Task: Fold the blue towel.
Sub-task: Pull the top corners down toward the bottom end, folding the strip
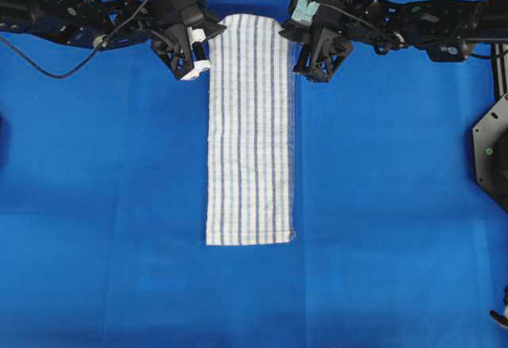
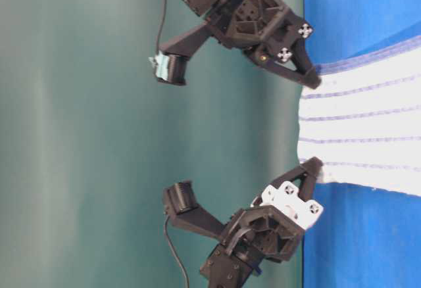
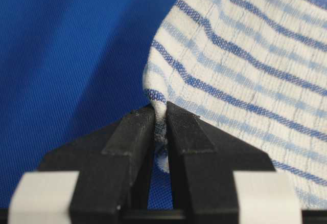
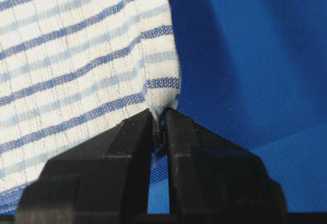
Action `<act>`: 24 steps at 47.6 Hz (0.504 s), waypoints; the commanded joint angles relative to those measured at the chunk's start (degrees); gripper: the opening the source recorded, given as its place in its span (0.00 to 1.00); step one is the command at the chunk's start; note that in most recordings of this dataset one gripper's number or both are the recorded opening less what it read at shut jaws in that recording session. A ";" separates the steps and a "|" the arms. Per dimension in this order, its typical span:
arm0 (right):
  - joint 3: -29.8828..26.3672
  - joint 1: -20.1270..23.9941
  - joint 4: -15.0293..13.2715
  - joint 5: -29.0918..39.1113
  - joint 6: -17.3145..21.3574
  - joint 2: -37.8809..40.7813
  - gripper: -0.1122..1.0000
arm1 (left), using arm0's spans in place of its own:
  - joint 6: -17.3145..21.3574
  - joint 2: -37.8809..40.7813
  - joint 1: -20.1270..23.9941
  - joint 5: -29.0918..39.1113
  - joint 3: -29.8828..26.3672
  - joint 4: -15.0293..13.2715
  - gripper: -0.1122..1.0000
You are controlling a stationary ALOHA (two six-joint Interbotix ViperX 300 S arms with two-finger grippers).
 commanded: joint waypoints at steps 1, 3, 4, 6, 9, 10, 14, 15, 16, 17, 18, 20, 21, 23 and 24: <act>-0.44 0.35 0.09 -0.18 0.09 -1.49 0.40 | 0.09 -1.67 -0.44 0.09 -0.79 -0.09 0.14; -0.44 0.53 0.09 -0.09 0.18 -1.49 0.40 | 0.09 -1.67 -0.70 0.09 -0.88 -0.09 0.14; -0.44 0.70 0.09 -0.09 0.35 -1.58 0.40 | 0.09 -1.67 -0.79 0.09 -0.79 -0.09 0.14; -0.44 0.88 0.09 0.18 0.44 -1.67 0.40 | 0.09 -1.85 -1.05 0.26 -0.79 -0.18 0.14; -0.18 1.41 0.09 0.79 0.53 -2.02 0.40 | 0.09 -2.46 -1.76 0.79 -0.53 -0.09 0.14; 0.00 1.67 0.09 1.05 0.62 -2.29 0.40 | 0.09 -2.81 -2.02 1.05 -0.35 -0.09 0.14; 0.97 3.25 0.62 1.85 0.88 -3.69 0.40 | -0.09 -4.39 -3.60 2.64 0.35 -0.09 0.14; 1.23 3.78 0.88 1.93 0.97 -4.13 0.40 | -0.35 -5.19 -4.39 3.16 0.62 -0.09 0.14; 1.58 4.31 1.23 2.02 1.14 -4.48 0.40 | -0.44 -5.62 -4.92 3.43 0.79 -0.09 0.14; 1.85 4.83 1.49 2.02 1.32 -4.92 0.40 | -0.62 -6.15 -5.54 3.60 0.97 -0.09 0.14; 2.20 5.45 1.76 2.02 1.49 -5.27 0.40 | -0.79 -6.68 -6.24 3.69 1.23 -0.09 0.14; 3.08 7.03 2.55 2.02 2.02 -6.24 0.40 | -1.32 -7.65 -7.56 3.69 1.67 -0.09 0.14; 3.43 7.73 2.90 2.02 2.29 -6.68 0.40 | -1.41 -8.17 -8.35 3.69 1.93 -0.18 0.14; 4.13 9.32 3.52 1.85 2.72 -7.47 0.40 | -1.49 -9.14 -10.02 3.69 2.37 -0.18 0.14; 4.39 10.20 3.78 1.76 3.08 -7.82 0.40 | -1.49 -9.67 -10.81 3.69 2.64 -0.18 0.14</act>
